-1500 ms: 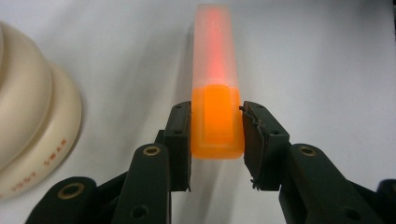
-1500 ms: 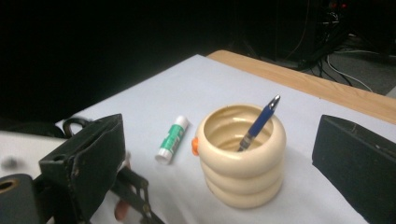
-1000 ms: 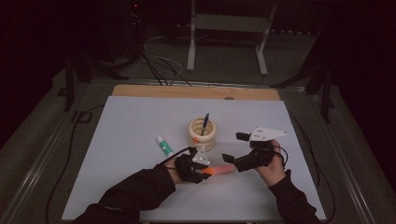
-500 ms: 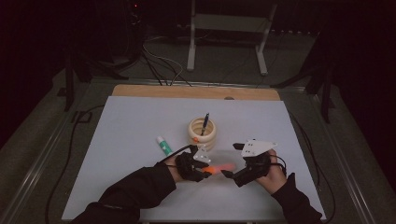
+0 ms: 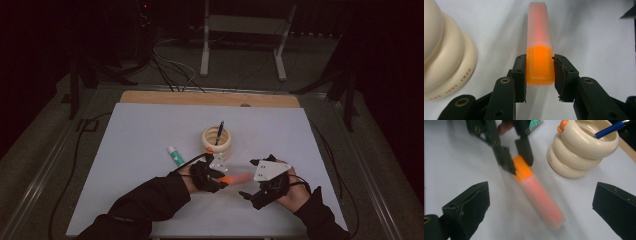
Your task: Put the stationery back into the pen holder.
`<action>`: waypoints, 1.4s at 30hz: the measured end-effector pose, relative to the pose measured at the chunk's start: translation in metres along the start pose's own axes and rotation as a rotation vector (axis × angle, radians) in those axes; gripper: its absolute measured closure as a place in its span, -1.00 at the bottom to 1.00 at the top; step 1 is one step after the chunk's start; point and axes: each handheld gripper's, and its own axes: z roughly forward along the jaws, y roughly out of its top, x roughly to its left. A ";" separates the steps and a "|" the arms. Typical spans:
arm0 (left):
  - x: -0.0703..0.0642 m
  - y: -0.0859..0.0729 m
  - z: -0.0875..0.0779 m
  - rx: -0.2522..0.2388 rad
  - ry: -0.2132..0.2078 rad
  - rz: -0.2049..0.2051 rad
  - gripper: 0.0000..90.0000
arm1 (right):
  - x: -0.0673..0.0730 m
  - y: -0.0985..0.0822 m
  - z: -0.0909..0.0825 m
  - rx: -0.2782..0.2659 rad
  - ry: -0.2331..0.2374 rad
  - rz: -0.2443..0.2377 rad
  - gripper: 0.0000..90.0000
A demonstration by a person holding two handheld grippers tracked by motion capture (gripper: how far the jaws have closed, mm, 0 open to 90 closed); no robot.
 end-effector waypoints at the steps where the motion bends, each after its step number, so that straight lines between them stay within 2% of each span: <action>1: 0.000 0.001 0.000 -0.003 0.004 -0.003 0.46 | 0.002 -0.001 0.001 0.012 -0.006 -0.010 -0.98; 3: 0.001 0.003 0.000 -0.005 0.005 -0.008 0.46 | 0.005 -0.002 0.004 0.041 -0.035 -0.009 -0.95; 7: 0.002 0.006 0.001 -0.002 0.005 -0.013 0.46 | 0.008 -0.002 0.006 0.056 -0.066 -0.028 -0.89; 8: 0.002 0.006 0.001 -0.001 0.006 -0.012 0.46 | 0.011 -0.002 0.007 0.066 -0.084 -0.057 -0.88; 10: 0.002 0.007 0.002 0.002 0.001 -0.015 0.46 | 0.015 -0.002 0.007 0.077 -0.098 -0.082 -0.85; 15: 0.003 0.010 0.003 0.001 -0.001 -0.025 0.46 | 0.022 -0.002 0.007 0.090 -0.120 -0.128 -0.67; 18: 0.005 0.014 0.003 0.002 -0.003 -0.030 0.46 | 0.030 -0.003 0.009 0.100 -0.146 -0.184 -0.49; 20: 0.005 0.015 0.004 0.004 -0.001 -0.034 0.46 | 0.035 -0.004 0.012 0.128 -0.182 -0.246 -0.38; 21: 0.005 0.015 0.004 0.004 -0.001 -0.034 0.46 | 0.035 -0.004 0.012 0.128 -0.182 -0.246 -0.38; 23: 0.005 0.016 0.004 0.005 -0.001 -0.043 0.46 | 0.040 -0.005 0.018 0.153 -0.235 -0.283 -0.26; 24: 0.005 0.017 0.004 0.010 0.002 -0.040 0.46 | 0.040 -0.005 0.019 0.174 -0.257 -0.330 -0.21; 25: 0.006 0.018 0.004 0.009 0.000 -0.043 0.46 | 0.040 -0.005 0.019 0.174 -0.257 -0.330 -0.21; 28: 0.006 0.020 0.005 0.015 0.001 -0.042 0.46 | 0.045 -0.005 0.023 0.193 -0.312 -0.381 -0.05; 29: 0.006 0.020 0.005 0.017 -0.002 -0.044 0.46 | 0.048 -0.005 0.026 0.199 -0.354 -0.410 0.02; 30: 0.006 0.021 0.006 0.021 0.003 -0.044 0.46 | 0.048 -0.005 0.026 0.199 -0.354 -0.410 0.02; 31: 0.006 0.021 0.006 0.021 -0.001 -0.049 0.46 | 0.049 -0.005 0.027 0.208 -0.369 -0.443 0.03; 34: 0.006 0.023 0.006 0.019 -0.004 -0.052 0.46 | 0.053 -0.006 0.032 0.237 -0.411 -0.501 0.11; 38: 0.006 0.024 0.007 0.019 -0.007 -0.060 0.46 | 0.057 -0.008 0.038 0.267 -0.449 -0.554 0.19; 42: 0.006 0.026 0.007 0.015 -0.011 -0.066 0.46 | 0.060 -0.008 0.042 0.282 -0.507 -0.615 0.32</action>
